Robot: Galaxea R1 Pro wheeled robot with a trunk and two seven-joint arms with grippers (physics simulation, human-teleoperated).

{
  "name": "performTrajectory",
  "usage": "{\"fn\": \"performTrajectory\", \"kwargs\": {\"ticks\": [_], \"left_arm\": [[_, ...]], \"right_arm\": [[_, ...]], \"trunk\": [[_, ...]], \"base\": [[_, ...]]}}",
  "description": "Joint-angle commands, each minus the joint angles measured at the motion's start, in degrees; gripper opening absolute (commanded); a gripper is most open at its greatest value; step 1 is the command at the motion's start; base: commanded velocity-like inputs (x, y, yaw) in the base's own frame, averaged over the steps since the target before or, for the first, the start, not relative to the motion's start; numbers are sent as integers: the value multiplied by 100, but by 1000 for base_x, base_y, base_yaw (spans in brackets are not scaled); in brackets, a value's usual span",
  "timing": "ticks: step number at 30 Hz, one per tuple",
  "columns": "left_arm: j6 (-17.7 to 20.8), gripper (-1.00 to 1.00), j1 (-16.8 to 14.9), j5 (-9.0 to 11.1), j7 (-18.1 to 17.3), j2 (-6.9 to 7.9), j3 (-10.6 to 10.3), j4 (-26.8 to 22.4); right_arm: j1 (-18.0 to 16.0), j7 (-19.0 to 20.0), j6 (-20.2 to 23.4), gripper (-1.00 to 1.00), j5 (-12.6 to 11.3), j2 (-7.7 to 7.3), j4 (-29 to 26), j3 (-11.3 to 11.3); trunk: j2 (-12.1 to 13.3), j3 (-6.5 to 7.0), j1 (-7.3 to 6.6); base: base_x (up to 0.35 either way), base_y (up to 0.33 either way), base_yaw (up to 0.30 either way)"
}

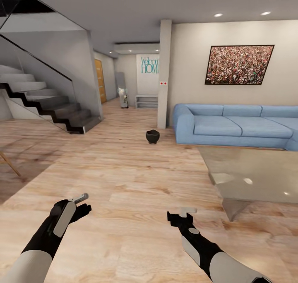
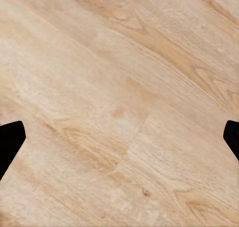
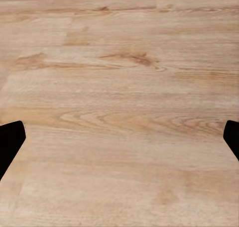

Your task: Place each of the two pumpkins and all three candles from the living room inside a cabinet in the living room (use any cabinet), then make sure every cabinet is closed, and position the cauldron so it is next to a table in the living room.

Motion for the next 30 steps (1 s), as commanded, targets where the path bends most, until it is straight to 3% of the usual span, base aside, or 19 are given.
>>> {"fn": "performTrajectory", "kwargs": {"ticks": [1, 7, 12, 18, 20, 21, 26, 29, 30], "left_arm": [[11, 100, -1, 60, 48, 2, -1, -7], [-6, 100, -1, 52, 55, -4, -9, 125], [-82, 100, -1, -26, 42, 5, -12, 625], [-300, 100, -1, -22, -8, 204, -41, 1300], [-705, 100, -1, -37, -194, 220, -76, 1911], [-1198, 100, -1, -66, -451, 225, -133, 2355], [-2729, 100, -1, -186, -1517, 202, -537, 3337], [-3817, 100, -1, -190, -1762, 173, -718, 3880], [-4021, 100, -1, -186, -1794, 172, -743, 3968]], "right_arm": [[-8, -31, -26, 100, -55, -1, 5, 49], [-8, -28, -36, 100, -57, -2, 6, 49], [-8, -28, -41, 100, -43, -4, 10, 49], [-8, -85, 73, 100, -62, 31, 44, 29], [-8, -89, 172, 100, -68, 40, 200, 16], [-8, -89, 206, 100, -71, 45, 419, 10], [-8, -83, 105, 100, -65, 50, 941, 12], [-8, -86, 24, 100, -64, 50, 1007, 13], [-8, -87, 16, 100, -59, 50, 1002, 13]], "trunk": [[-3, -8, 1], [-3, -14, 1], [-3, -15, 1], [-3, -15, 1], [-3, -15, 1], [-3, -15, 1], [-3, -15, 1], [-3, -15, 1], [-3, -15, 1]], "base": [[136, 312, 0], [137, 312, 0], [145, 312, 0], [179, 306, 0], [199, 294, 0], [201, 293, 0], [223, 278, 0], [265, 248, 0], [284, 214, 0]]}}
